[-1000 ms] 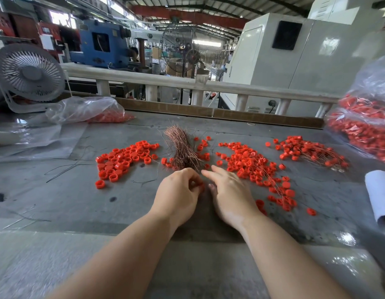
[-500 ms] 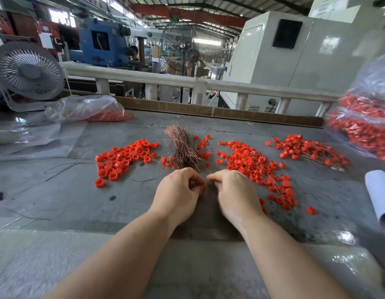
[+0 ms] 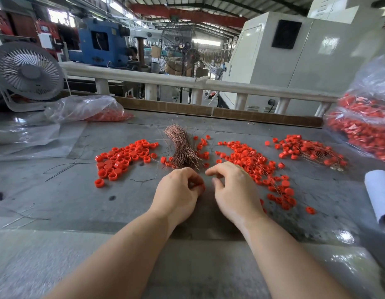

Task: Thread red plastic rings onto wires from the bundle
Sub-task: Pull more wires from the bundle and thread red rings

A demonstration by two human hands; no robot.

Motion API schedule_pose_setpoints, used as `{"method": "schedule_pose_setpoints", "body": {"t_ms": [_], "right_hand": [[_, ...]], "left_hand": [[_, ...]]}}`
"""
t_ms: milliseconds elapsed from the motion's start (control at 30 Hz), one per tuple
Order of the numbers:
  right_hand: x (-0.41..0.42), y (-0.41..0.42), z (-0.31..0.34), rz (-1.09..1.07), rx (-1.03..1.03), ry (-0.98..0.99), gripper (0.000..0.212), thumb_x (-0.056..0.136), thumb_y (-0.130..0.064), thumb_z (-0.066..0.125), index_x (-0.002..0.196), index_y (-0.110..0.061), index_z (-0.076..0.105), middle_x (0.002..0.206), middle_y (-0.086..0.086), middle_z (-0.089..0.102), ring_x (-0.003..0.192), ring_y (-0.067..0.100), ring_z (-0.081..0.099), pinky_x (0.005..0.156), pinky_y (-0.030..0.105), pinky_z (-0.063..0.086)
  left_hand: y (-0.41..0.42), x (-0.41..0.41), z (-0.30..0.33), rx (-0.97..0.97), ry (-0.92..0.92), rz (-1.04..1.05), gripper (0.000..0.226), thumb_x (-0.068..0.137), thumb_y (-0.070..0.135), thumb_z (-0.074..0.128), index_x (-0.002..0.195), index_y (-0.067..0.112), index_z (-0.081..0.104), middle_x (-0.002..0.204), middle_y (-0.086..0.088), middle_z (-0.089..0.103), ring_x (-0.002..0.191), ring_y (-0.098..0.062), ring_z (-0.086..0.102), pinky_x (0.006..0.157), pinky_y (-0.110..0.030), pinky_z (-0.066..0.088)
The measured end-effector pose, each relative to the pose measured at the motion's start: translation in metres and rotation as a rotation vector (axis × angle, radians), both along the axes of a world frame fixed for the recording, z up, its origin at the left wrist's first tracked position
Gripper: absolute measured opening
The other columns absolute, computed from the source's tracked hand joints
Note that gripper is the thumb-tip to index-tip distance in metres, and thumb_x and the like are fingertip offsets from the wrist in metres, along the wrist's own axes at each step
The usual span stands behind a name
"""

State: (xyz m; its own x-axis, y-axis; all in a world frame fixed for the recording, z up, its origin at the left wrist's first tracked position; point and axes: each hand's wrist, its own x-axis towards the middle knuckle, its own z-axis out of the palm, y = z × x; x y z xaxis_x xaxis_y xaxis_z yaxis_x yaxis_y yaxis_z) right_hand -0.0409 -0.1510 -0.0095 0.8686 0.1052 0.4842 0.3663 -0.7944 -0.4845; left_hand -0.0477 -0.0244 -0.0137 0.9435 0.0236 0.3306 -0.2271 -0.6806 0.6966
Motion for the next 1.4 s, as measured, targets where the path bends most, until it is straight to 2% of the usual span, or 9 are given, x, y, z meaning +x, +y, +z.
{"method": "schedule_pose_setpoints", "body": {"t_ms": [200,400,600,733,833,933,1067,1233,1400], "right_hand": [[0.005,0.005,-0.001,0.153,-0.044,-0.007,0.047,0.076,0.016,0.044,0.106,-0.011,0.068,0.113,0.001,0.061,0.109,0.020,0.049,0.094,0.017,0.030],[0.012,0.005,-0.007,0.119,-0.191,0.071,0.054,0.084,0.009,0.042,0.129,-0.017,0.054,0.136,-0.006,0.050,0.122,0.016,0.040,0.102,0.020,0.024],[0.005,0.001,-0.002,0.013,-0.101,-0.020,0.026,0.090,-0.005,0.051,0.107,-0.013,0.069,0.111,-0.001,0.066,0.107,0.020,0.050,0.097,0.028,0.035],[-0.006,0.003,0.005,0.038,-0.053,-0.076,0.017,0.085,-0.006,0.058,0.091,-0.011,0.073,0.093,0.001,0.069,0.096,0.020,0.054,0.096,0.028,0.037],[-0.012,0.005,0.008,0.066,-0.013,-0.116,0.014,0.080,-0.001,0.061,0.080,-0.008,0.072,0.082,0.003,0.069,0.086,0.022,0.056,0.093,0.031,0.041],[-0.014,0.005,0.010,0.090,0.036,-0.146,0.013,0.077,0.002,0.062,0.075,-0.007,0.071,0.076,0.003,0.068,0.079,0.022,0.056,0.086,0.028,0.041],[-0.016,0.005,0.011,0.145,0.071,-0.185,0.012,0.074,0.002,0.061,0.073,-0.007,0.070,0.073,0.002,0.067,0.075,0.020,0.054,0.071,0.022,0.040],[-0.015,0.006,0.010,0.191,0.090,-0.222,0.013,0.070,-0.006,0.055,0.070,-0.007,0.068,0.071,0.001,0.066,0.070,0.016,0.052,0.065,0.017,0.035],[-0.017,0.005,0.011,0.238,0.201,-0.163,0.015,0.075,-0.013,0.054,0.073,-0.012,0.069,0.070,-0.009,0.063,0.069,0.011,0.054,0.066,0.017,0.040]], "left_hand": [[0.003,0.003,0.001,-0.148,-0.007,0.059,0.009,0.080,0.015,0.069,0.089,0.019,0.070,0.080,0.010,0.061,0.084,-0.011,0.059,0.070,-0.015,0.038],[0.003,0.003,0.001,-0.198,0.014,0.083,0.019,0.079,0.013,0.069,0.071,0.028,0.063,0.071,0.017,0.058,0.077,-0.007,0.056,0.068,-0.016,0.038],[0.003,0.001,0.001,-0.213,0.025,0.086,0.015,0.079,0.013,0.070,0.073,0.026,0.065,0.076,0.013,0.062,0.079,-0.009,0.058,0.071,-0.019,0.041],[0.002,0.001,0.000,-0.181,-0.005,0.042,0.010,0.079,0.013,0.071,0.077,0.022,0.067,0.100,0.009,0.056,0.083,-0.007,0.057,0.075,-0.014,0.038],[0.002,-0.001,0.001,-0.065,-0.059,-0.005,0.007,0.081,0.012,0.069,0.085,0.017,0.072,0.114,0.013,0.047,0.098,-0.003,0.049,0.077,-0.007,0.028],[0.001,-0.002,0.002,-0.037,-0.092,-0.046,0.012,0.081,0.008,0.066,0.090,0.012,0.073,0.126,0.009,0.053,0.108,-0.007,0.052,0.085,-0.011,0.036],[0.001,-0.004,0.004,-0.045,-0.126,-0.063,0.014,0.080,0.004,0.065,0.091,0.009,0.073,0.126,0.009,0.055,0.087,-0.003,0.055,0.076,-0.002,0.038],[-0.002,-0.006,0.006,-0.079,-0.140,-0.091,0.013,0.081,0.003,0.066,0.092,0.007,0.072,0.126,0.008,0.056,0.088,-0.015,0.065,0.086,-0.027,0.050],[-0.002,-0.005,0.006,-0.061,-0.199,-0.085,0.013,0.079,0.001,0.068,0.091,0.004,0.073,0.104,0.005,0.062,0.087,-0.014,0.063,0.083,-0.021,0.049]]}}
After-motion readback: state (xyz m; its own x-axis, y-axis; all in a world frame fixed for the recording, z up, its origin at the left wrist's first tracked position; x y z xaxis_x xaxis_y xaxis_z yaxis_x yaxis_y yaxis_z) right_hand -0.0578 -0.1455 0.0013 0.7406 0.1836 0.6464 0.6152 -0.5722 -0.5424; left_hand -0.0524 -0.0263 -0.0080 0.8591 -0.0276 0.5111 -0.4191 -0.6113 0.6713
